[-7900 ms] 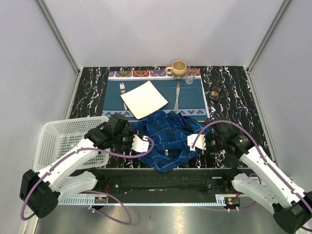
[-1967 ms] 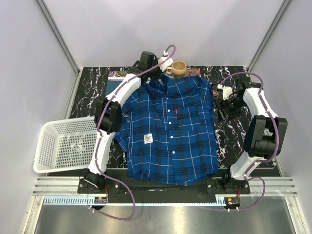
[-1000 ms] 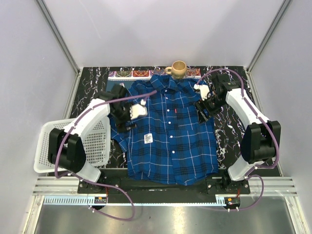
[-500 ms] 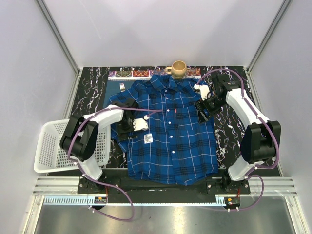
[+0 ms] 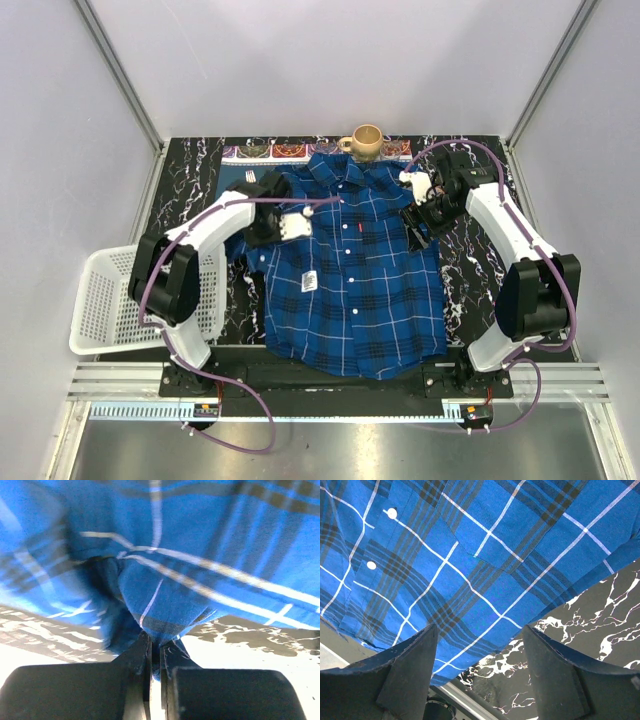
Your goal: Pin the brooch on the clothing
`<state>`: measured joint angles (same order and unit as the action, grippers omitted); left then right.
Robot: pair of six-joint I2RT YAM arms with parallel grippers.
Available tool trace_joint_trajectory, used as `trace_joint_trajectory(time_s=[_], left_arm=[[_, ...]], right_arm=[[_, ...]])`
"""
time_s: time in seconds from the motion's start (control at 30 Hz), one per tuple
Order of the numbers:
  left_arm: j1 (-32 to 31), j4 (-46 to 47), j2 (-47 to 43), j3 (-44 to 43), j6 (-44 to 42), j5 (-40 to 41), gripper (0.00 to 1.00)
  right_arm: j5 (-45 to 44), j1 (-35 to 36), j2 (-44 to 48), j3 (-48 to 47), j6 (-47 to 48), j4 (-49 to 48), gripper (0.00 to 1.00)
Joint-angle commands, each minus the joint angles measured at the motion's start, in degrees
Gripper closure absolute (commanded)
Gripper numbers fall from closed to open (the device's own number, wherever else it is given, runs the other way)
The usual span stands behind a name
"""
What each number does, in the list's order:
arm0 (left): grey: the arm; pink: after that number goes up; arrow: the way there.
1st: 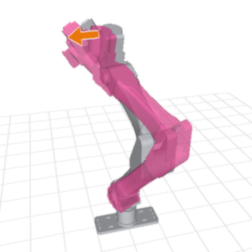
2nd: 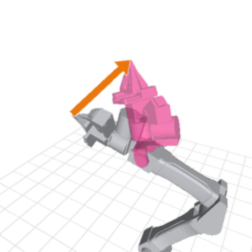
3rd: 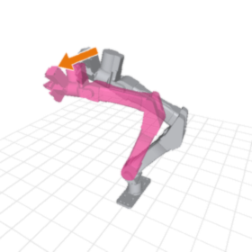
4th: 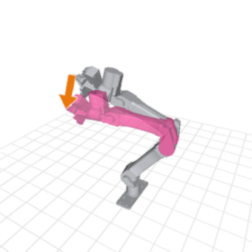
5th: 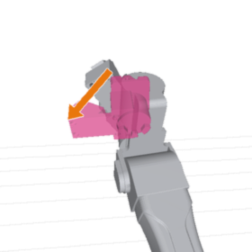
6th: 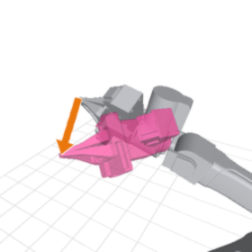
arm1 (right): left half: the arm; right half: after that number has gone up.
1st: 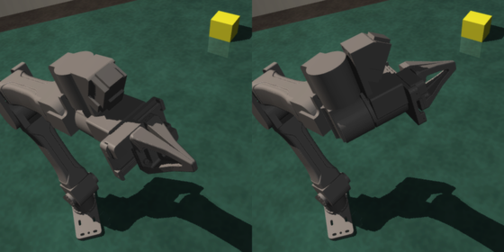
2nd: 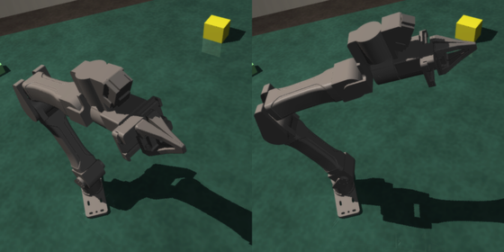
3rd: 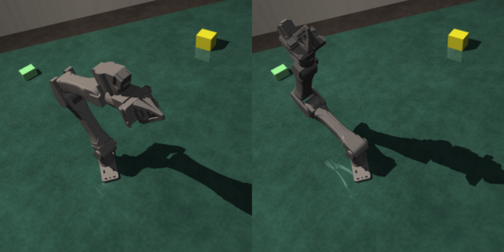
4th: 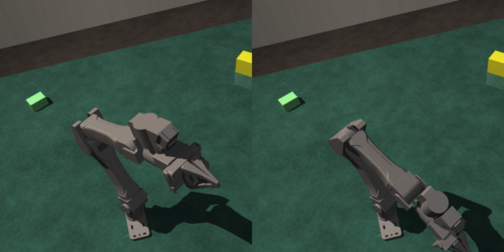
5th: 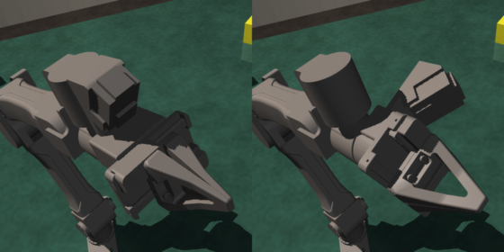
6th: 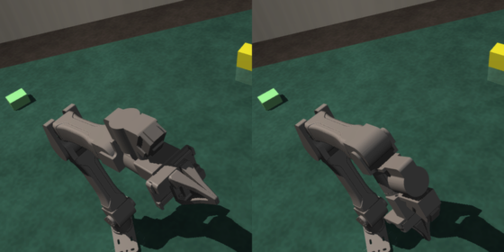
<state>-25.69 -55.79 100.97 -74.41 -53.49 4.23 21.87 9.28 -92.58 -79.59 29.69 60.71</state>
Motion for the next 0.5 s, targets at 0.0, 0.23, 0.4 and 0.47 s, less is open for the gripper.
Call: trace_joint_trajectory(time_s=[0.0,0.23,0.4,0.47], left_arm=[[0.91,-4.67,-4.81,-12.32,-3.63,-0.98,1.0],[3.89,-7.66,-5.25,-25.52,-12.39,-1.77,1.0],[5.65,-8.29,-8.59,-25.16,-22.16,-2.02,0.98],[6.35,-8.02,-10.44,-27.27,-27.7,-8.66,0.98]], right_arm=[[-0.07,0.04,2.22,-0.74,0.45,-0.42,0.25],[-0.07,0.04,3.19,-1.36,0.63,0.29,0.25],[-0.6,0.04,5.3,0.31,0.98,0.38,0.25],[-0.69,-0.05,5.82,0.84,0.98,0.38,0.25]])
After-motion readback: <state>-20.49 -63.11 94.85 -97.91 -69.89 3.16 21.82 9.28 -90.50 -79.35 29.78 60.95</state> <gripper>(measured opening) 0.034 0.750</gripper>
